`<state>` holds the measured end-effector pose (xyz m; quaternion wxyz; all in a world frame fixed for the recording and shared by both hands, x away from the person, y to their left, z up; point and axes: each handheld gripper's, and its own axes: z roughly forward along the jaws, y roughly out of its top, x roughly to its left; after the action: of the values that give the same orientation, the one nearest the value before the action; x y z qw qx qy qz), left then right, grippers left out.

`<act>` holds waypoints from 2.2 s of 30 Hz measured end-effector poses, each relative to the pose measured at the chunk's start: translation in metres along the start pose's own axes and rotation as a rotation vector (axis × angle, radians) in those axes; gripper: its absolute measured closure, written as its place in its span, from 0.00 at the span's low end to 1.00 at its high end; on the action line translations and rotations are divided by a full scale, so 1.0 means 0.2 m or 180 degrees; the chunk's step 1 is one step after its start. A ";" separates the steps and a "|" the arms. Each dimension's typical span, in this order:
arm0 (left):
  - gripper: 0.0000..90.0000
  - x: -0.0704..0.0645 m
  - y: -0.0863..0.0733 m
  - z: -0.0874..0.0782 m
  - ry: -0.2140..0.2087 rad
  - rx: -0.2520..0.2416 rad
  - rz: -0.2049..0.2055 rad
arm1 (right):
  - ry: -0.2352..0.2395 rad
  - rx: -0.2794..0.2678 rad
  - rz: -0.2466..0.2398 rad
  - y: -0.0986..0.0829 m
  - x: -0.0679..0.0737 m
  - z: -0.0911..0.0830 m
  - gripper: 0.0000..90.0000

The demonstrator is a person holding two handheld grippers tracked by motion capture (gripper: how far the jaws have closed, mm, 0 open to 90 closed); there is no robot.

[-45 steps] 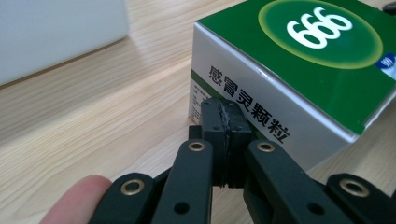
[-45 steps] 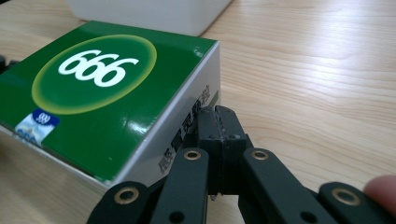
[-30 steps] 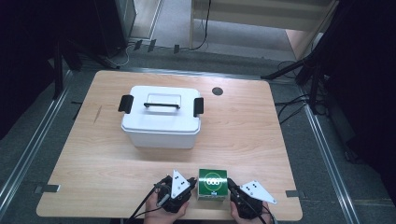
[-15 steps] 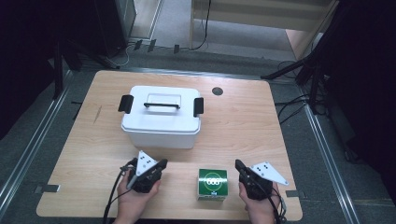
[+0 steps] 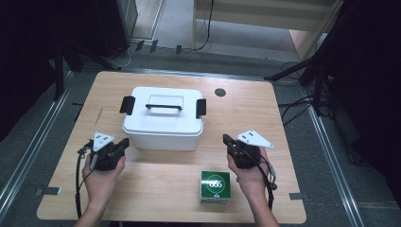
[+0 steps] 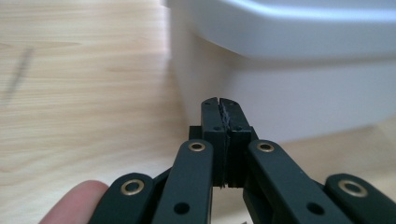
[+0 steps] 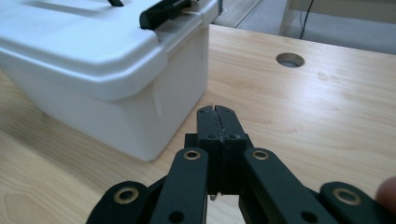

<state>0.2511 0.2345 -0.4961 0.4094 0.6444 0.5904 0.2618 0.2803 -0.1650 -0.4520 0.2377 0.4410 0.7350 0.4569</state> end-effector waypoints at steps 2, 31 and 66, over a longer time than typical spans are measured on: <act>1.00 0.04 0.02 0.00 0.0049 -0.0033 -0.0035 | 0.0028 0.0036 -0.0025 0.03 0.01 0.04 1.00; 1.00 0.02 0.14 0.14 -0.0105 -0.0003 0.0081 | 0.0151 0.0506 -0.0087 0.14 0.08 0.47 1.00; 0.21 0.01 0.02 0.03 0.0228 -0.0101 -0.0009 | -0.0119 0.0110 -0.0452 0.04 -0.21 0.20 0.58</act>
<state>0.2583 0.2344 -0.4963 0.3986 0.6272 0.6013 0.2935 0.3352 -0.1807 -0.4663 0.2755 0.4004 0.7677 0.4178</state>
